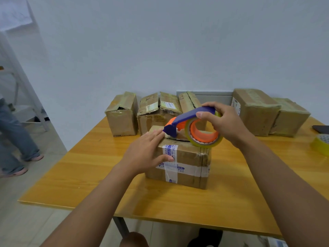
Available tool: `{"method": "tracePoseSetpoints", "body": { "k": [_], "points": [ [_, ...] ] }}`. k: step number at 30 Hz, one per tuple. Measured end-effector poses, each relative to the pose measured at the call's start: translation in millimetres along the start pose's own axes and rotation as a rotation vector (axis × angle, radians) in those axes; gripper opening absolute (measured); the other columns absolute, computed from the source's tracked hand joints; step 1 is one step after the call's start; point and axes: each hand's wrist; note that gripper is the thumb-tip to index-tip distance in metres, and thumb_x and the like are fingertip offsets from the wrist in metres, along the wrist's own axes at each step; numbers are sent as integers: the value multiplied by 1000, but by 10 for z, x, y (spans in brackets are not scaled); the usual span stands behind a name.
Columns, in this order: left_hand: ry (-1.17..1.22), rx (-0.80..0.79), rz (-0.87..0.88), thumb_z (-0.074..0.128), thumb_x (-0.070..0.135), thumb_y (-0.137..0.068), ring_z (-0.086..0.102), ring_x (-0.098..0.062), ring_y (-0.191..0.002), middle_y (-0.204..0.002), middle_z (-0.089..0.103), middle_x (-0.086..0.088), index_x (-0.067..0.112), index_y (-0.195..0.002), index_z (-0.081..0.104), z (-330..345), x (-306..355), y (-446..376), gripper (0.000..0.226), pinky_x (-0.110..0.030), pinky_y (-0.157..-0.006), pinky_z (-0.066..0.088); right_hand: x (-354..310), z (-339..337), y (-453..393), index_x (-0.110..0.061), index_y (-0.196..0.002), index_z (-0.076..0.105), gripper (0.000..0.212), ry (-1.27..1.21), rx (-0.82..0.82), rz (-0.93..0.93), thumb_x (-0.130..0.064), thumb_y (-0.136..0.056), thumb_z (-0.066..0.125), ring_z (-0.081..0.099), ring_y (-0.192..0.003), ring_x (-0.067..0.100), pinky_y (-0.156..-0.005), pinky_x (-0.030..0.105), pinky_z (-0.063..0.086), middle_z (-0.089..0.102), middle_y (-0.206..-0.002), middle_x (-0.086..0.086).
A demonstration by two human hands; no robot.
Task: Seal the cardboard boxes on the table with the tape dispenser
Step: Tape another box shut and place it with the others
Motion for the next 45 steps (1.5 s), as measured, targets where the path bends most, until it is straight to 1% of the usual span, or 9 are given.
{"method": "tracePoseSetpoints", "body": {
  "k": [6, 16, 23, 26, 30, 33, 37, 41, 45],
  "points": [
    [-36, -24, 1, 36, 82, -76, 15, -11, -149, -163, 15, 8, 25, -156, 16, -14, 23, -5, 100, -32, -116, 24, -57, -187, 55, -27, -117, 60, 34, 83, -59, -28, -39, -86, 69, 53, -94, 3, -71, 17, 41, 58, -103, -17],
    [-30, -45, -53, 37, 75, -83, 18, -16, -148, -162, 18, 6, 34, -155, 17, -58, -66, 61, 85, -37, -111, 33, 68, -515, 164, -27, -116, 67, 47, 58, -20, 18, -49, -75, 71, 59, -98, 13, -82, 32, 48, 62, -103, -13],
    [-128, -43, 29, 20, 86, -81, 1, -19, -151, -164, 10, 0, 36, -153, 23, 13, 66, -27, 88, -40, -123, 1, 391, -513, 411, -27, -116, 66, 54, -58, 48, 73, -55, -70, 67, 60, -85, 8, -71, 26, 45, 64, -104, -7],
    [-147, -4, 45, 22, 88, -77, 9, -18, -150, -164, 12, 1, 25, -153, 26, 32, 269, -59, 99, -38, -121, 12, 476, -441, 495, -27, -116, 64, 55, -125, 99, 71, -55, -69, 67, 58, -76, 2, -67, 22, 44, 64, -99, -8],
    [-140, -14, 46, 34, 75, -86, 21, -16, -148, -161, 22, 4, 32, -153, 24, 43, 273, -78, 80, -35, -116, 25, 527, -301, 498, -24, -122, 63, 70, -179, 126, 67, -62, -64, 65, 60, -88, 8, -67, 18, 48, 64, -106, -5],
    [-147, -36, 18, 38, 71, -90, 18, -16, -149, -162, 21, 2, 31, -153, 26, -21, 89, -76, 76, -36, -118, 21, 498, -116, 406, -25, -121, 63, 62, -174, 105, 51, -57, -69, 69, 60, -96, 5, -76, 17, 46, 64, -109, -7],
    [-84, -41, 50, 30, 82, -84, 8, -16, -151, -163, 15, 2, 23, -156, 20, 22, 143, -91, 93, -35, -122, 8, 478, 23, 324, -26, -120, 62, 45, -192, 115, 48, -43, -79, 72, 59, -93, -4, -71, 6, 45, 63, -109, -9],
    [-93, 69, 2, 31, 87, -78, 41, -13, -136, -149, 46, 6, 25, -143, 43, 125, 304, -127, 90, -33, -109, 36, 492, -1, 331, -25, -123, 61, 55, -197, 84, 55, -49, -74, 69, 59, -100, 6, -72, 10, 47, 62, -111, -9],
    [-90, 62, -25, 29, 83, -77, 36, -15, -141, -154, 39, 4, 24, -148, 38, 100, 293, -104, 93, -35, -111, 32, 505, -196, 348, -25, -121, 65, 55, -186, 60, 55, -47, -71, 73, 61, -99, 8, -80, 23, 48, 64, -111, -7]
  ]
}}
Point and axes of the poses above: each hand's wrist, its own y-axis away from the middle knuckle, its own z-axis out of the palm, x = y × z
